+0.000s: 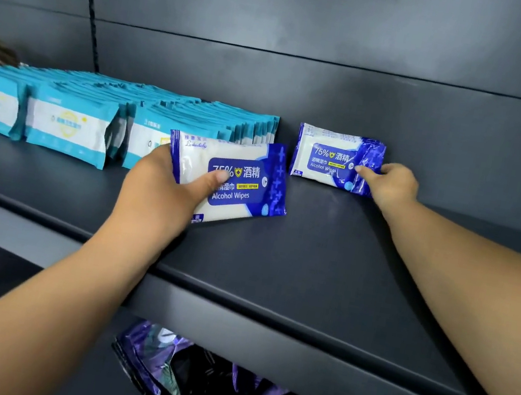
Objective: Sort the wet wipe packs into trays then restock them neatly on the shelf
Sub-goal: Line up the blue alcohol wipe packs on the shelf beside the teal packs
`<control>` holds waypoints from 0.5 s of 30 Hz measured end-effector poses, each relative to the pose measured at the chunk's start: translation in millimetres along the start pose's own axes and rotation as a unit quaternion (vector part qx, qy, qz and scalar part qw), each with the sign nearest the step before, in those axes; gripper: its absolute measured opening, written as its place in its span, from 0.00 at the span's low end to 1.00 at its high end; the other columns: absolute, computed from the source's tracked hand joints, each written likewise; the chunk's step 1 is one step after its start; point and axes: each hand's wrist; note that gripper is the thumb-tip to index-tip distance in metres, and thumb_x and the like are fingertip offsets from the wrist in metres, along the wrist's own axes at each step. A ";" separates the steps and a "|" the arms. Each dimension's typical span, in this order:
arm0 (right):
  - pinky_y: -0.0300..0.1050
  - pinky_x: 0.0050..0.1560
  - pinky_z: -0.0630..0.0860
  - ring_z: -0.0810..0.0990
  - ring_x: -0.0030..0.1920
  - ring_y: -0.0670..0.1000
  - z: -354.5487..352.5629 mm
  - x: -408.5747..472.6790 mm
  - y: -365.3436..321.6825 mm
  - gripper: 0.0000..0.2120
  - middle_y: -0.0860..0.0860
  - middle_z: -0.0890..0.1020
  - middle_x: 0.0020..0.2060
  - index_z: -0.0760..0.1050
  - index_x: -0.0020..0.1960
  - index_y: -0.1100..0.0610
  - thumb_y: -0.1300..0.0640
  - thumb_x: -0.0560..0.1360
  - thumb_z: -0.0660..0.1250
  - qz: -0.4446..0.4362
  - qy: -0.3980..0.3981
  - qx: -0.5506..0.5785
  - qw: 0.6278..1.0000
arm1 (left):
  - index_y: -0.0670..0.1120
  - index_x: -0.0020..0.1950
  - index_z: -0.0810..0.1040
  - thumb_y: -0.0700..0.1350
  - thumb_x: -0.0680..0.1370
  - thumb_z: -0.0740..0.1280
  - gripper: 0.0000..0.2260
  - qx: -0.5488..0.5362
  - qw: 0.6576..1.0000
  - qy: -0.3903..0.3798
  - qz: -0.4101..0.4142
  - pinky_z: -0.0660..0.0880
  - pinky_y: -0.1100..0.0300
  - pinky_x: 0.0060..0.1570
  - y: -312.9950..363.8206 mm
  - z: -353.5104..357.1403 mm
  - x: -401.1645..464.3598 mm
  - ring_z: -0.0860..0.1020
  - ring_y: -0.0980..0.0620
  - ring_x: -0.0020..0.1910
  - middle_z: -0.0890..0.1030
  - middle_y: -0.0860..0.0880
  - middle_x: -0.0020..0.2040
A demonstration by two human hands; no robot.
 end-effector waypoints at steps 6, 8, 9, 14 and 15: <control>0.41 0.46 0.69 0.76 0.46 0.51 -25.8 -72.6 -55.4 0.23 0.52 0.78 0.45 0.77 0.53 0.61 0.42 0.78 0.56 -0.078 -0.044 0.159 0.983 | 0.53 0.43 0.77 0.46 0.71 0.72 0.05 -0.078 0.994 -0.073 0.017 0.75 0.71 0.39 7.0 -5.4 -6.7 0.79 0.62 0.38 0.81 0.57 0.41; 0.41 0.44 0.74 0.78 0.42 0.49 -30.6 -107.0 -77.0 0.24 0.50 0.80 0.40 0.77 0.49 0.59 0.39 0.76 0.56 -0.011 -0.245 0.342 0.907 | 0.54 0.42 0.77 0.45 0.72 0.72 0.06 -0.104 0.991 -0.079 0.020 0.75 0.70 0.42 10.3 -6.2 -8.5 0.79 0.61 0.40 0.81 0.58 0.42; 0.45 0.49 0.77 0.81 0.45 0.51 -33.0 -118.4 -81.0 0.23 0.52 0.82 0.43 0.76 0.51 0.58 0.39 0.74 0.59 0.012 -0.307 0.395 0.866 | 0.55 0.43 0.76 0.45 0.72 0.71 0.06 -0.110 0.991 -0.078 0.023 0.75 0.69 0.43 11.9 -6.9 -9.2 0.79 0.61 0.41 0.81 0.57 0.42; 0.53 0.55 0.77 0.82 0.50 0.54 -55.7 -138.9 -71.4 0.11 0.55 0.83 0.49 0.76 0.54 0.61 0.67 0.71 0.69 -0.044 -0.336 0.332 0.881 | 0.48 0.48 0.75 0.47 0.74 0.69 0.06 -0.050 0.996 -0.066 0.045 0.72 0.68 0.38 18.1 -8.8 -11.7 0.78 0.56 0.42 0.81 0.50 0.47; 0.53 0.54 0.78 0.82 0.50 0.54 -59.7 -138.0 -67.0 0.12 0.56 0.83 0.49 0.76 0.54 0.62 0.68 0.71 0.69 -0.050 -0.327 0.308 0.892 | 0.46 0.52 0.75 0.49 0.75 0.68 0.09 -0.004 0.995 -0.081 0.050 0.70 0.65 0.39 19.3 -6.8 -12.1 0.79 0.52 0.45 0.81 0.48 0.50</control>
Point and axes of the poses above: each hand's wrist, its own x-axis towards the middle knuckle, its own z-axis out of the palm, y = z × x
